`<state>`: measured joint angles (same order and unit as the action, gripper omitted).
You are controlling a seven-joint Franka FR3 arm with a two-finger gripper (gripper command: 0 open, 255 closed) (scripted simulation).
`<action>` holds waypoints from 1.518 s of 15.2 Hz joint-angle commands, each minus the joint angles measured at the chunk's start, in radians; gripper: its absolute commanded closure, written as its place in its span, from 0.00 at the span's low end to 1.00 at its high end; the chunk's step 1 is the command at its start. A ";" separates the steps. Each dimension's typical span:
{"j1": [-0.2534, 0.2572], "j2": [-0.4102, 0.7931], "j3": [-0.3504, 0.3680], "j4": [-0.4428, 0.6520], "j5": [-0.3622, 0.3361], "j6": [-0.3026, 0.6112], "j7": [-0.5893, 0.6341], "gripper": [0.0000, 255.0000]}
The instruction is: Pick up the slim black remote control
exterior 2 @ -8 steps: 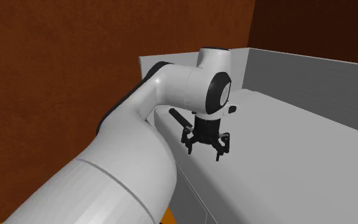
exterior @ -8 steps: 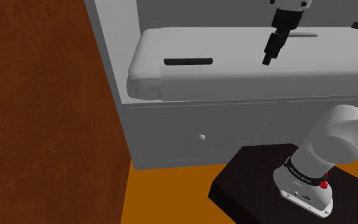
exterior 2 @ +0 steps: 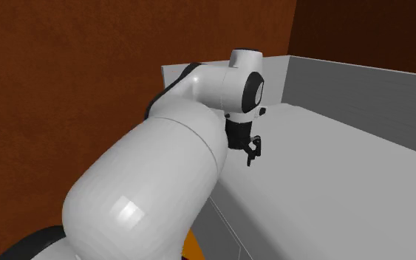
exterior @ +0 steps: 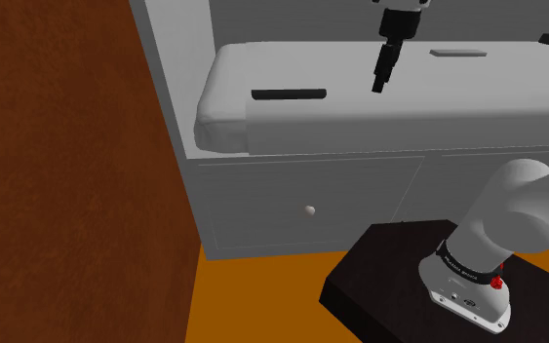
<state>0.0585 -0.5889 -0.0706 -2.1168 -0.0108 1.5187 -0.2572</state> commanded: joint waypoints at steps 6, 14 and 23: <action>0.082 0.260 0.014 0.242 0.036 -0.002 -0.147 0.00; 0.153 0.545 0.058 0.567 0.071 -0.063 -0.296 0.00; 0.162 0.554 0.068 0.477 0.073 0.033 -0.321 0.00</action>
<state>0.2206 -0.0245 -0.0025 -1.6063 0.0626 1.5288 -0.5767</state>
